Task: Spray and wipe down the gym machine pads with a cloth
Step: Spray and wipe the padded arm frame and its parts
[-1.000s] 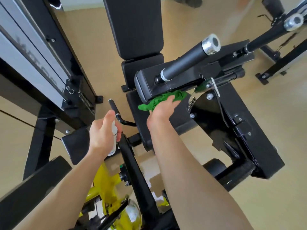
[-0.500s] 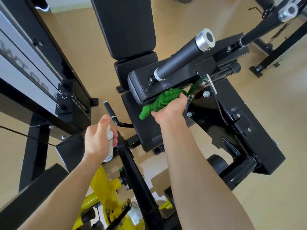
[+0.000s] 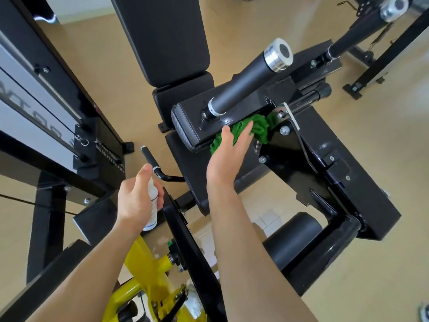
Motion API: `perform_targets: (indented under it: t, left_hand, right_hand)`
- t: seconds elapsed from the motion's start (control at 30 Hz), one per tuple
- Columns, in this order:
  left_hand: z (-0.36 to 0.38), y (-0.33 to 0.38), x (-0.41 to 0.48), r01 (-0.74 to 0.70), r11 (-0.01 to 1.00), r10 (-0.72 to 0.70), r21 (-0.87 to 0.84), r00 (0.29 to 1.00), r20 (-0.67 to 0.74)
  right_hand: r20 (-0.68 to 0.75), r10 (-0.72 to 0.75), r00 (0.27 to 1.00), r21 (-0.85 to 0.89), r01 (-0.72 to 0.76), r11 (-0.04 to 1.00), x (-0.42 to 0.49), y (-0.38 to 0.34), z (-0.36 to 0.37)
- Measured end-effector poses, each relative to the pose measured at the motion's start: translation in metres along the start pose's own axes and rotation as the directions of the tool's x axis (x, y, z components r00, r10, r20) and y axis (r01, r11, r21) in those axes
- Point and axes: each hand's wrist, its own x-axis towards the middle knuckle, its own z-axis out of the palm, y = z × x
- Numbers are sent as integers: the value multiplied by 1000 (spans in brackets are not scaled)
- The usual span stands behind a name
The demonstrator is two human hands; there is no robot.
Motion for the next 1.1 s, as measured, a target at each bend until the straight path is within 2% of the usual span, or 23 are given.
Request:
perform_targets:
  t: [0.1, 0.23, 0.3, 0.37, 0.5, 0.6, 0.77, 1.1]
  left_hand:
    - [4, 0, 3, -1, 1000, 1, 15, 1000, 17]
    - [4, -1, 8, 41, 999, -40, -26, 999, 20]
    - [5, -2, 10, 41, 999, -40, -19, 999, 21]
    - [6, -3, 9, 42, 999, -42, -11, 999, 18]
    - [7, -5, 11, 49, 999, -49, -10, 999, 16]
    - [8, -8, 10, 34, 999, -34, -11, 999, 17]
    - [3, -10, 11, 25, 1000, -25, -10, 999, 20]
    - [2, -14, 5, 56, 998, -56, -16, 998, 7]
  right_hand:
    - [21, -113, 993, -87, 114, 990, 9, 11, -3]
    - [-61, -240, 969, -260, 217, 941, 15, 17, -3]
    - [-83, -273, 958, -290, 239, 927, 18, 22, -2]
    - [-101, -236, 967, -250, 205, 946, 23, 20, 1]
    - [-107, -31, 994, -33, 27, 999, 25, 6, 7]
    - [-91, 40, 995, 16, -38, 999, 28, 0, 9]
    - [-134, 69, 989, 46, -63, 997, 33, 1, 14]
    - [-59, 73, 996, 152, -63, 986, 26, 9, 15]
